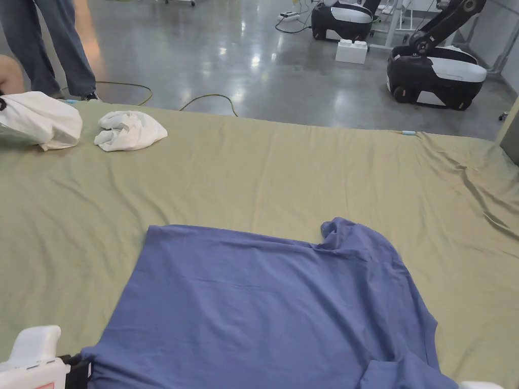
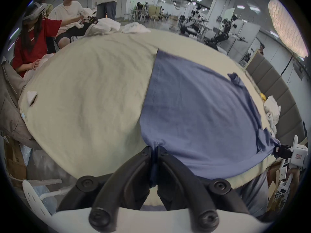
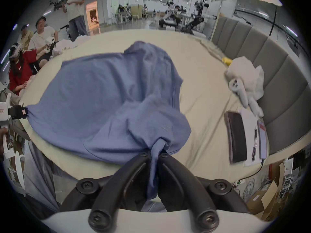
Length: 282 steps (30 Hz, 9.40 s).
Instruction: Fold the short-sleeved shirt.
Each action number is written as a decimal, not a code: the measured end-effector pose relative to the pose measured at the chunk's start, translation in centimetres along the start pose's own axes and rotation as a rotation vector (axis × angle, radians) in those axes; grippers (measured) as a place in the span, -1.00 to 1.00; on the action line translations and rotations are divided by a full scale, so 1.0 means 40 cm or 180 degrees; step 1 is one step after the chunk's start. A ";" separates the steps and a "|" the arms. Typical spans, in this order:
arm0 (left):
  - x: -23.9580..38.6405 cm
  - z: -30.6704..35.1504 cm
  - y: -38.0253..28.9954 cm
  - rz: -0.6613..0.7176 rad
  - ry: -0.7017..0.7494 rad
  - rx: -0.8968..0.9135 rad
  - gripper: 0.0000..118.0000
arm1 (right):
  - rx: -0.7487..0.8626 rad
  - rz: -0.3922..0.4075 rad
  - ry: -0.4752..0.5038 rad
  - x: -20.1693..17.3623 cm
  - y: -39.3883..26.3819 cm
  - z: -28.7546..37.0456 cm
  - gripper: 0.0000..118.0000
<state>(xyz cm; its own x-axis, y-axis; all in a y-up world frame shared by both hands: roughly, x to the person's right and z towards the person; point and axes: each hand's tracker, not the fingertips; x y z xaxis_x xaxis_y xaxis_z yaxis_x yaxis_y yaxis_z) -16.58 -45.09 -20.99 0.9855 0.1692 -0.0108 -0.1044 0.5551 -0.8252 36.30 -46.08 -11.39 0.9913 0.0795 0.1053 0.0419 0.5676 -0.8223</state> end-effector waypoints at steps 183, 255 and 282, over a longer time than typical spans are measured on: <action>0.084 -0.105 0.236 -0.0386 0.0238 0.0903 -0.96 | 0.2427 -0.0232 -0.0001 -0.261 0.204 0.064 -1.00; -0.034 0.003 0.149 -0.0492 -0.0158 0.0541 -0.90 | 0.0315 -0.0151 0.0224 0.085 0.172 -0.016 -0.99; -0.071 -0.042 -0.076 -0.0494 0.0197 -0.0031 0.01 | -0.0168 0.0047 -0.0107 -0.009 -0.065 -0.032 0.37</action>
<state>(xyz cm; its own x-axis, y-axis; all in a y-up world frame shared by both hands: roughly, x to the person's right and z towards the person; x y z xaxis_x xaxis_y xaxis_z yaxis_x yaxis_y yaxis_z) -18.86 -48.61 -19.39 0.9961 0.0316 0.0827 0.0507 0.5627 -0.8251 35.98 -48.66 -10.02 0.9871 0.1155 0.1108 0.0346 0.5221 -0.8522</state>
